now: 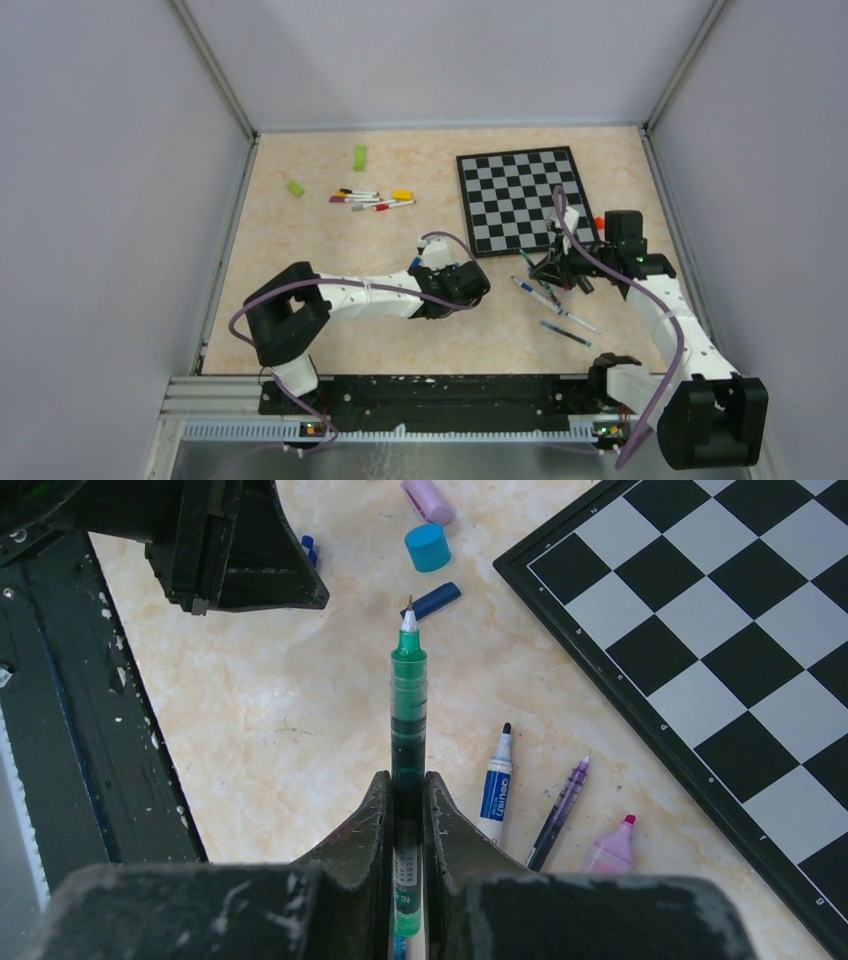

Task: Open the pen caps
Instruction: Place the pen cap at the center of the board.

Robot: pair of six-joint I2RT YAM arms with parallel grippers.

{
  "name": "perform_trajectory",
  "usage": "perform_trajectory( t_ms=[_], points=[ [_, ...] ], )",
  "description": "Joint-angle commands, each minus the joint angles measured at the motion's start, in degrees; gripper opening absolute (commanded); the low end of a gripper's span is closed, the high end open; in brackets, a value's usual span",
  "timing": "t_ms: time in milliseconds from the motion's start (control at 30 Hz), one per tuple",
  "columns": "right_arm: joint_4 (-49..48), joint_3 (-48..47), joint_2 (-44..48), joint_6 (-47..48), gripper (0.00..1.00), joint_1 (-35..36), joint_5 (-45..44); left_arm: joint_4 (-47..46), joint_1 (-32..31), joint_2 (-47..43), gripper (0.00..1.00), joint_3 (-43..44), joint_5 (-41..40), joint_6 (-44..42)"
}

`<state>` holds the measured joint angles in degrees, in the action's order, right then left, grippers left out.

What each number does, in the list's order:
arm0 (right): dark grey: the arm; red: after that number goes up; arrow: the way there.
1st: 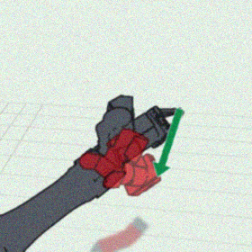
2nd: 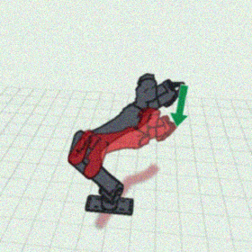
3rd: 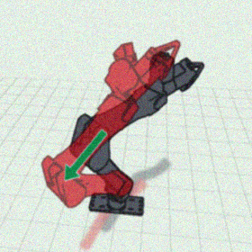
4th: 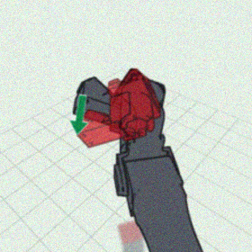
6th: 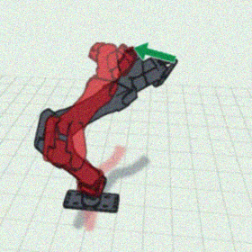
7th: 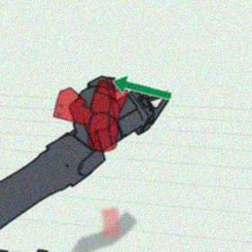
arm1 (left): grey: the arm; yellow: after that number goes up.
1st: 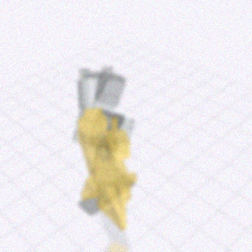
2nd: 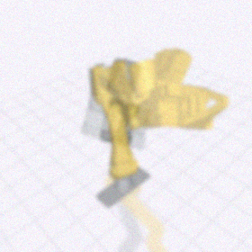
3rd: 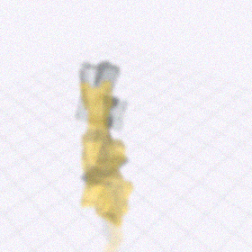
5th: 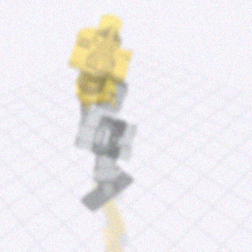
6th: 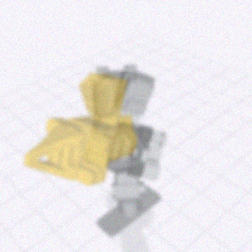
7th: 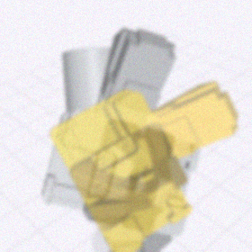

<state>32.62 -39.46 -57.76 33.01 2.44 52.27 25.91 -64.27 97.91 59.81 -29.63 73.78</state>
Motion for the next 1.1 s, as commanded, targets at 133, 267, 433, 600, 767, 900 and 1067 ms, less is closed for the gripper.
perform_trajectory(
  t_ms=[133, 267, 433, 600, 767, 900, 1067],
  points=[
    [-0.75, -2.02, 0.85, 0.91, 0.00, -0.59, 0.55, 4.31, 1.72, 1.34, 0.14, 2.32, 0.23, 2.85],
    [-0.76, -2.02, 0.91, 0.83, 0.00, -0.88, 0.55, 5.02, 1.96, 1.76, 0.16, 2.24, 1.03, 3.34],
    [-0.81, -2.02, 0.89, 0.78, 0.00, -1.23, 0.64, 5.40, 2.20, 1.85, 0.21, 2.06, 1.14, 3.61],
    [-0.78, -2.02, 0.84, 0.65, 0.00, -1.51, 0.68, 6.25, 2.54, 1.56, 0.24, 1.44, 1.32, 4.16],
    [-0.74, -2.03, 0.97, 0.67, 0.00, -1.98, 0.81, 6.42, 2.65, 1.42, 0.27, 1.01, 1.85, 4.43],
    [-0.66, -2.02, 1.04, 0.73, 0.00, -2.18, 0.99, 6.61, 2.61, 0.48, 0.28, 0.89, 1.92, 4.46],
    [-0.24, -2.15, 1.16, 1.18, 0.00, -3.84, 0.97, 5.72, 2.58, -2.64, 0.32, 1.03, 4.06, 1.48]
  ],
)
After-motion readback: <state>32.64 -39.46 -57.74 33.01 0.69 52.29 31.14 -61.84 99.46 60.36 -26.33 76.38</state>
